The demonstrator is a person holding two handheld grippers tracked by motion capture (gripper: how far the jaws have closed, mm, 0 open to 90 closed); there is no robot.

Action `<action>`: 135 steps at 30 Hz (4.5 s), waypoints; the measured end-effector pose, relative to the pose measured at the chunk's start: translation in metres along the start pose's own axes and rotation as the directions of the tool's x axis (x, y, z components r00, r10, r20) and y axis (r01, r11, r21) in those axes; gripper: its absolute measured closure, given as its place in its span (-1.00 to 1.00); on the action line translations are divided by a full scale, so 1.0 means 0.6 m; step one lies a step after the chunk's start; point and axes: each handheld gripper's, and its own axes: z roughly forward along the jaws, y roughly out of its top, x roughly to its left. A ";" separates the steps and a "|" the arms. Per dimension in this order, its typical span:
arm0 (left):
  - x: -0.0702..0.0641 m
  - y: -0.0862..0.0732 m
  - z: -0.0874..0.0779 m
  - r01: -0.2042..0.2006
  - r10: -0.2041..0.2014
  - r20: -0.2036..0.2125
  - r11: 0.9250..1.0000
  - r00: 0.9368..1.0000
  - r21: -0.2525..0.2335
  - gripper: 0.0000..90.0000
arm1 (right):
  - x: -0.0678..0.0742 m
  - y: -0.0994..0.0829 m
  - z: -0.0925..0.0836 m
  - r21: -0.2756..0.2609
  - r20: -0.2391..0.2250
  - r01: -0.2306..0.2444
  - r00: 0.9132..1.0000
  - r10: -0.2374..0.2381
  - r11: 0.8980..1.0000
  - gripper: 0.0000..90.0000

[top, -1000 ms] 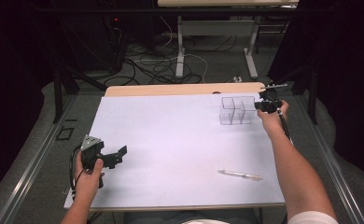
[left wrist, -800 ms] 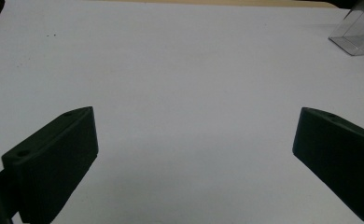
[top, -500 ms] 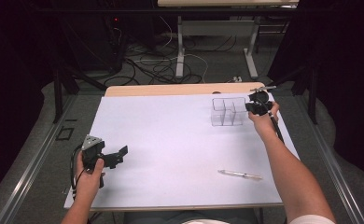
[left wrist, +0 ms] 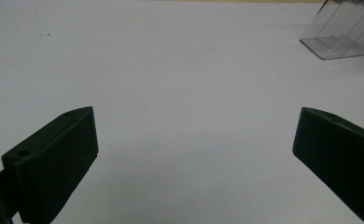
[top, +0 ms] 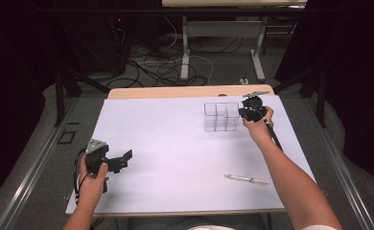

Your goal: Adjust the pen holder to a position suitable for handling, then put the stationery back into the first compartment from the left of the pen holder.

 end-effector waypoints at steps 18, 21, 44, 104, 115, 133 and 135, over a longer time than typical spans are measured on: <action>-0.001 0.000 -0.001 -0.009 0.009 0.008 1.000 1.000 0.002 -1.00 | 0.115 0.009 0.029 0.011 -0.098 0.066 0.993 -0.064 0.998 1.00; 0.000 0.000 -0.002 -0.010 0.010 0.009 1.000 1.000 0.001 -1.00 | 0.136 0.012 0.037 0.012 -0.103 0.058 0.993 -0.056 0.998 1.00; 0.001 -0.001 -0.003 -0.007 0.007 0.011 1.000 1.000 -0.001 -1.00 | 0.117 0.023 0.017 -0.017 -0.134 0.038 0.990 -0.040 0.999 0.58; 0.000 -0.002 -0.013 -0.019 0.019 -0.018 1.000 1.000 -0.018 -1.00 | 0.106 -0.113 -0.190 0.017 -0.331 0.556 0.787 -0.520 0.831 -0.07; -0.001 -0.001 -0.014 -0.024 0.023 -0.024 0.999 0.999 -0.024 -1.00 | 0.119 -0.127 -0.192 0.100 -0.414 0.634 0.728 -0.547 0.767 0.05; -0.001 -0.001 -0.015 -0.016 0.015 -0.031 1.000 0.999 -0.021 -1.00 | 0.146 -0.145 -0.194 0.216 -0.498 0.743 0.642 -0.583 0.633 0.10; -0.001 -0.001 -0.015 -0.016 0.016 -0.031 1.000 0.999 -0.021 -1.00 | 0.148 -0.149 -0.191 0.187 -0.492 0.752 0.629 -0.602 0.633 0.20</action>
